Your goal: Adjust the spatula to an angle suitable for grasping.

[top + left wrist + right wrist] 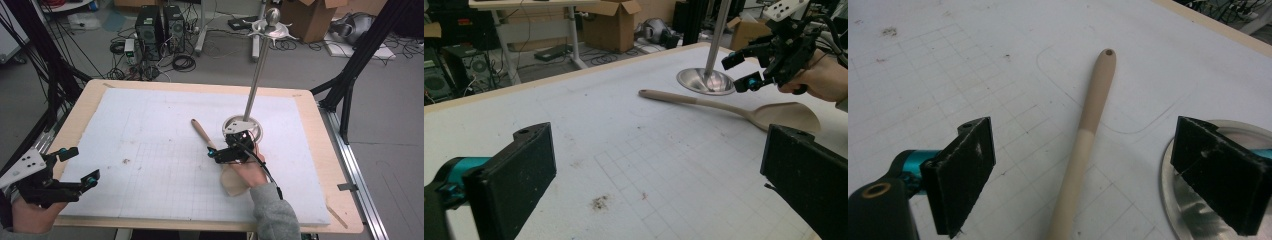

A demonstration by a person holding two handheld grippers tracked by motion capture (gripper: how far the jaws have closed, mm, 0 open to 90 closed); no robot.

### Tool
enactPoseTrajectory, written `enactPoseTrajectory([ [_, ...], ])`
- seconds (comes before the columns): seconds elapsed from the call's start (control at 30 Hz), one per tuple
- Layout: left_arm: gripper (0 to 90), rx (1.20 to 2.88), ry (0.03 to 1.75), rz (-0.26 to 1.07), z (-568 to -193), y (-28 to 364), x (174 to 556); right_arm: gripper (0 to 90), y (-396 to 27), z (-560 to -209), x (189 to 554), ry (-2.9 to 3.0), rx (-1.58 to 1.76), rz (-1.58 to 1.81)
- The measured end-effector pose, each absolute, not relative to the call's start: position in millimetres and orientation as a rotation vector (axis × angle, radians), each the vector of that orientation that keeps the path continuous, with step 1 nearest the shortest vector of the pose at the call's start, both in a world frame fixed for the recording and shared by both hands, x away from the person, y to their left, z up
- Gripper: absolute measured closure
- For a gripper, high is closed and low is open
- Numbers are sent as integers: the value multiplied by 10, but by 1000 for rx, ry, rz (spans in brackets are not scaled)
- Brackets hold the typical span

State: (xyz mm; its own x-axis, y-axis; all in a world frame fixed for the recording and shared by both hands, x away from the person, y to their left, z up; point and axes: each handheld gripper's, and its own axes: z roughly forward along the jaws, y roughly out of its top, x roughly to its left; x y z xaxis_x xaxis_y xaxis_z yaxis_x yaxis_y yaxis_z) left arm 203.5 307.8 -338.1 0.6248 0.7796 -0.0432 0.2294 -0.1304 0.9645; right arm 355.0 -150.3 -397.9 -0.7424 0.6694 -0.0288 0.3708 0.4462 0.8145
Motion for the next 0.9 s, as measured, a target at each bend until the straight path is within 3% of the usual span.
enactPoseTrajectory([
  [0.9, 17, 1686, 839, 578, -3406, 3051, 2053, 97, -1418, -4189, 3685, 2457, 955, 1104],
])
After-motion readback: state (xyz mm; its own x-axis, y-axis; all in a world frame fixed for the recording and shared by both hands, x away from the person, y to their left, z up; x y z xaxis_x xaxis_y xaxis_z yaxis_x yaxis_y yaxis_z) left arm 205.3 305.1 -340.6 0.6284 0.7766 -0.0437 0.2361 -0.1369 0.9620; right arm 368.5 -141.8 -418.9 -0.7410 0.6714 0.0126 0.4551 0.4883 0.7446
